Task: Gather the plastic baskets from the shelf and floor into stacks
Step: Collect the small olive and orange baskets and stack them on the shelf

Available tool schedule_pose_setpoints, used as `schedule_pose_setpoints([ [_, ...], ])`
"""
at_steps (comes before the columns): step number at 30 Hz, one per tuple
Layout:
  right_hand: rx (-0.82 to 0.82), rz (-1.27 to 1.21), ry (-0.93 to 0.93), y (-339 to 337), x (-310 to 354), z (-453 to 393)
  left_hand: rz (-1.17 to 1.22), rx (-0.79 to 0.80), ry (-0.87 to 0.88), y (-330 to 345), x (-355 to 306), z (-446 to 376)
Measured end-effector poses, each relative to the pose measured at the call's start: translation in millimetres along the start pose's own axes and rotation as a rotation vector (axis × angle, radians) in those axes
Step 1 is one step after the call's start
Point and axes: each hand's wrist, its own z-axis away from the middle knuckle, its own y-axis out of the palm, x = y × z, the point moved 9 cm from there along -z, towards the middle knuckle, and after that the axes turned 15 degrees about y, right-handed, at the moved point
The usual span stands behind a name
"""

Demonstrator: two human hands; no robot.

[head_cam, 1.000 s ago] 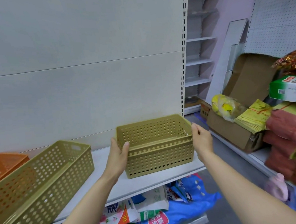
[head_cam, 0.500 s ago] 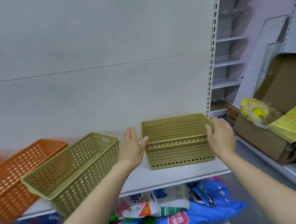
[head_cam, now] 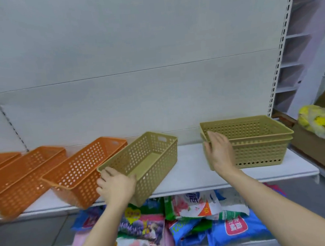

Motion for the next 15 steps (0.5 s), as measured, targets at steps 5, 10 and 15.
schedule_pose_setpoints([
  [5,0.101,0.0,0.056,42,47,30,-0.069,-0.101,0.153,-27,7,-1],
  [10,0.235,-0.077,0.19,89,89,48,0.069,-0.26,-0.105,-74,130,-46],
  [15,0.307,-0.13,0.4,113,95,47,0.685,0.101,-0.406,79,277,-137],
])
